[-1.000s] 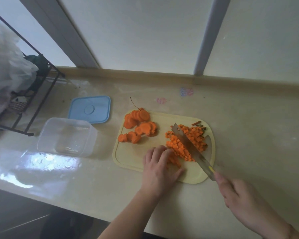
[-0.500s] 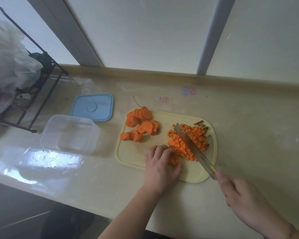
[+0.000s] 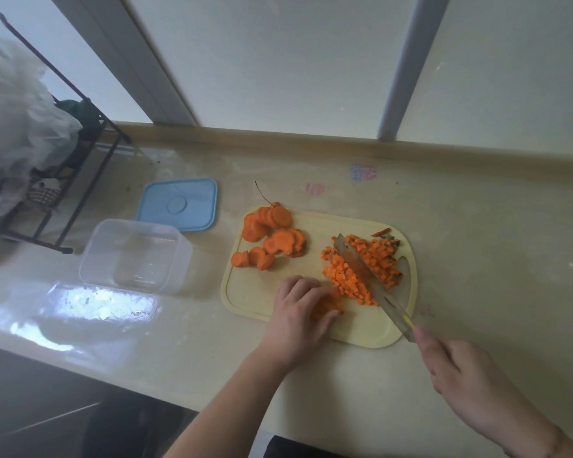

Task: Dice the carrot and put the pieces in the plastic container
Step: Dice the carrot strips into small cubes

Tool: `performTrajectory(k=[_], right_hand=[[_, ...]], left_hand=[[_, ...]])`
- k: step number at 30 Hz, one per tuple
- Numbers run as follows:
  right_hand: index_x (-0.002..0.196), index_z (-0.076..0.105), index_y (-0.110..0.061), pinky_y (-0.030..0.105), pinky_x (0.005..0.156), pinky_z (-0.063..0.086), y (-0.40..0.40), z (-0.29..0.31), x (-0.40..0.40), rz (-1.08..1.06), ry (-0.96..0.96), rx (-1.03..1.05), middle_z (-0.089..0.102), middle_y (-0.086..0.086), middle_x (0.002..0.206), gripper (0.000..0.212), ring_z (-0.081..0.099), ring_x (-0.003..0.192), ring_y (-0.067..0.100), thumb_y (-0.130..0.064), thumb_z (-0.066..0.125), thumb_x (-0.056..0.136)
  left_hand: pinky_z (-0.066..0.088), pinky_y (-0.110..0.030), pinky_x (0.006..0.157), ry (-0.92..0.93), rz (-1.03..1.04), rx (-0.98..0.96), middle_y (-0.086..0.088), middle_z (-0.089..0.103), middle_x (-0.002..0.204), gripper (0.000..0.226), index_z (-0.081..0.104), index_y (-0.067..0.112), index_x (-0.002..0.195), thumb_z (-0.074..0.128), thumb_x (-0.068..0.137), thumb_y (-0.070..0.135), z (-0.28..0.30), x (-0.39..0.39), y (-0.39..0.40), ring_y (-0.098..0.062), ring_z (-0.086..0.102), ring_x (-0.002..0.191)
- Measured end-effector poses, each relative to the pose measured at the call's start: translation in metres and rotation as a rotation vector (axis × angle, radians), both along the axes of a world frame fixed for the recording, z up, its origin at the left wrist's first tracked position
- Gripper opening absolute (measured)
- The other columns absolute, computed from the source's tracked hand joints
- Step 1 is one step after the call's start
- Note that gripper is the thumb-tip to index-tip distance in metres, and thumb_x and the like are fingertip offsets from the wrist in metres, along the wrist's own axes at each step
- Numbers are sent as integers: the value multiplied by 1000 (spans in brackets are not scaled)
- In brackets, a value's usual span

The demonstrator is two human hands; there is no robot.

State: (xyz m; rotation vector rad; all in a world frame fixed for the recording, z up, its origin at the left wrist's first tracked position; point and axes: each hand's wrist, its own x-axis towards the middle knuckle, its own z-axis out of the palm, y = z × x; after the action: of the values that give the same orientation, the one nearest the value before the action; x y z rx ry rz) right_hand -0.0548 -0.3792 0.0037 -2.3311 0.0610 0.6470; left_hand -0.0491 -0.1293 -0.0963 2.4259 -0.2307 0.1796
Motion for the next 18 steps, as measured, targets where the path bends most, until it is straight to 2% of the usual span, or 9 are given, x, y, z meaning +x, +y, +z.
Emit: performTrajectory(k=[3,8,13,15,18], right_hand=[[54,34,-16,26,45,27,2,1,-1,0,-1,0,35,-2,45,85,34,42,8,-98,12,60],[54,36,-16,26,47,28,3,1,-2,-4,3,-3,36,-2,46,71,33,43,8,-84,20,66],[54,37,-15,30,49,33,3,-1,-2,-16,3,-1,37,-2,46,72,33,42,7,-82,23,75],[53,36,-16,25,46,29,4,0,-2,-10,0,-1,36,-2,45,70,33,42,7,-83,23,71],[53,35,-16,26,45,28,4,-1,-2,-13,-4,3,35,-2,45,69,32,42,8,-82,23,70]], left_hand=[[42,-36,99,30,-43,-8,1,61,112,24,68,16,112,61,93,28,5,1,2,-22,48,109],[43,-39,98,67,-50,6,4,61,107,19,68,18,106,67,87,16,6,3,3,-23,47,108],[45,-42,96,98,-65,15,5,63,108,27,66,20,113,65,86,25,11,5,3,-24,49,109],[44,-40,96,120,-63,21,5,63,108,33,66,20,115,64,84,33,15,4,4,-25,50,109],[43,-40,96,202,-3,45,5,64,109,41,67,22,117,61,82,40,25,7,-4,-26,52,110]])
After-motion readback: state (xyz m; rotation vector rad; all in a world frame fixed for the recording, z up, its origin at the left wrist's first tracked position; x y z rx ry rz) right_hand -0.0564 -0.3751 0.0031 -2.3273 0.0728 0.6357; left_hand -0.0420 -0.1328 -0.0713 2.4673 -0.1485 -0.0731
